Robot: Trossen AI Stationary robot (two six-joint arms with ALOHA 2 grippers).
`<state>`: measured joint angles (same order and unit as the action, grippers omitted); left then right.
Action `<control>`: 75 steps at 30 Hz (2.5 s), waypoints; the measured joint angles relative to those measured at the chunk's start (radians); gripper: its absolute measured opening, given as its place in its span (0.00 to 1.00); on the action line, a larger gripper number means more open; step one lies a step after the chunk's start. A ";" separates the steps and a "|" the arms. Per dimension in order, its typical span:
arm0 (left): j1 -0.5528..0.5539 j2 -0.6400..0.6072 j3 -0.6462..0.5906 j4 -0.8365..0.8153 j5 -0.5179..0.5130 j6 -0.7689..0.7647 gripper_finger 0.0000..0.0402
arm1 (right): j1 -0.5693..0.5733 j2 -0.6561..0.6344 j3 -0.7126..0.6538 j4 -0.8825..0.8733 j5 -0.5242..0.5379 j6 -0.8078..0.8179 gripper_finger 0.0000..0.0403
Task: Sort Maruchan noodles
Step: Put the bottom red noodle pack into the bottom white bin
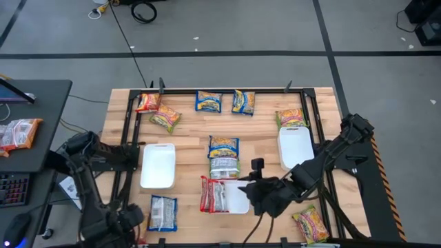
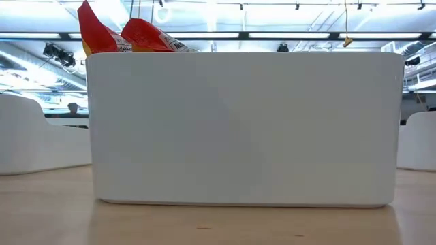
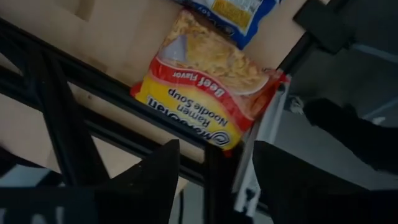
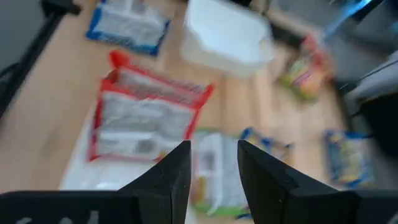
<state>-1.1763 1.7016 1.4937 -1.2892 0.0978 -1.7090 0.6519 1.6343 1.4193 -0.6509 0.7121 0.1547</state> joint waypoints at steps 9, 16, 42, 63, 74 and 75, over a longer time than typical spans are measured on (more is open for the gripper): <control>-0.048 0.000 0.000 0.015 -0.095 -0.031 0.48 | -0.031 -0.013 0.001 0.331 -0.016 -0.063 0.34; -0.063 0.000 0.000 0.042 -0.250 -0.143 0.48 | -0.073 -0.012 0.001 0.357 0.004 0.051 0.34; -0.085 0.001 -0.084 0.096 -0.260 -0.215 0.75 | 0.004 0.046 0.000 0.498 -0.258 0.008 0.21; 0.078 0.002 -0.228 0.272 0.013 -0.068 0.75 | -0.040 0.065 0.000 0.523 -0.279 -0.098 0.21; 0.072 0.002 -0.228 0.266 0.084 -0.024 0.75 | -0.024 0.065 0.000 0.519 -0.291 -0.161 0.21; 0.072 0.001 -0.235 0.270 0.090 -0.011 0.75 | -0.024 0.065 0.000 0.519 -0.291 -0.172 0.21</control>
<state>-1.1042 1.7023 1.2589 -1.0197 0.1877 -1.7204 0.6281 1.6997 1.4193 -0.1323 0.4210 -0.0177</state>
